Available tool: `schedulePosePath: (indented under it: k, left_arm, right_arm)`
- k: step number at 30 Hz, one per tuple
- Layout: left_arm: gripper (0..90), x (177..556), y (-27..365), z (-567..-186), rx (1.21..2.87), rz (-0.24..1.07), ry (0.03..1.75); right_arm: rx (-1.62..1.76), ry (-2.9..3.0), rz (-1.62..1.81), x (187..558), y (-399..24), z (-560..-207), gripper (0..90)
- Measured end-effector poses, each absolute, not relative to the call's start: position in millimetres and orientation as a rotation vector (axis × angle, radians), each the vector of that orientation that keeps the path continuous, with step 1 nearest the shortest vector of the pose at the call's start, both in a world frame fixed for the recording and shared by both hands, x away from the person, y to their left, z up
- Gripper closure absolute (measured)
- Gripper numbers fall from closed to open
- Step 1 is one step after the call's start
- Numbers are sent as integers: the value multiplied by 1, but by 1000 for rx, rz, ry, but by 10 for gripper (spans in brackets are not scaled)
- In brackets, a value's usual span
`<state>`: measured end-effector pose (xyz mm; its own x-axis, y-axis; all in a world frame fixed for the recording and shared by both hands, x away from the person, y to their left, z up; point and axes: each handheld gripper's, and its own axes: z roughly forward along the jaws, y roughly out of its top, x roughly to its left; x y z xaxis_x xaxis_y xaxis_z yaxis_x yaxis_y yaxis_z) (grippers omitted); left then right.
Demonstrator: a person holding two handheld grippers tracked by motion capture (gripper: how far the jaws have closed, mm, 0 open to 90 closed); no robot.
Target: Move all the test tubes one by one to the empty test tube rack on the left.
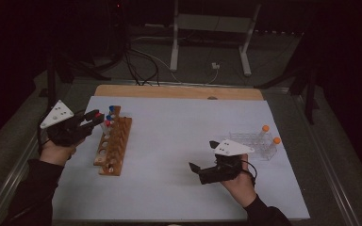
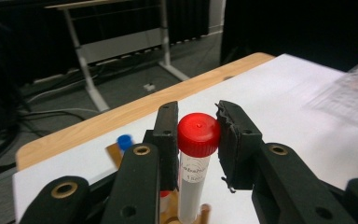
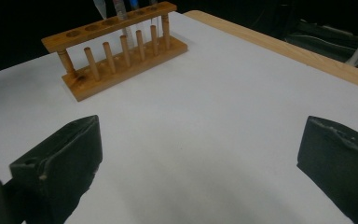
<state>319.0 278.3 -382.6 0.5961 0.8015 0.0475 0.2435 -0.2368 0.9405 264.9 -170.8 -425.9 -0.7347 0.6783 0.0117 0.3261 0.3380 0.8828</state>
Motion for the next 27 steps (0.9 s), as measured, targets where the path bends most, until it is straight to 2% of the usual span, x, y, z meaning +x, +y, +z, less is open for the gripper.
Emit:
schedulePosePath:
  k: [27]
  left_arm:
    - [714,330,278,-440,1829,616,950]
  right_arm:
    - [893,2253,1364,264,-172,-427,0]
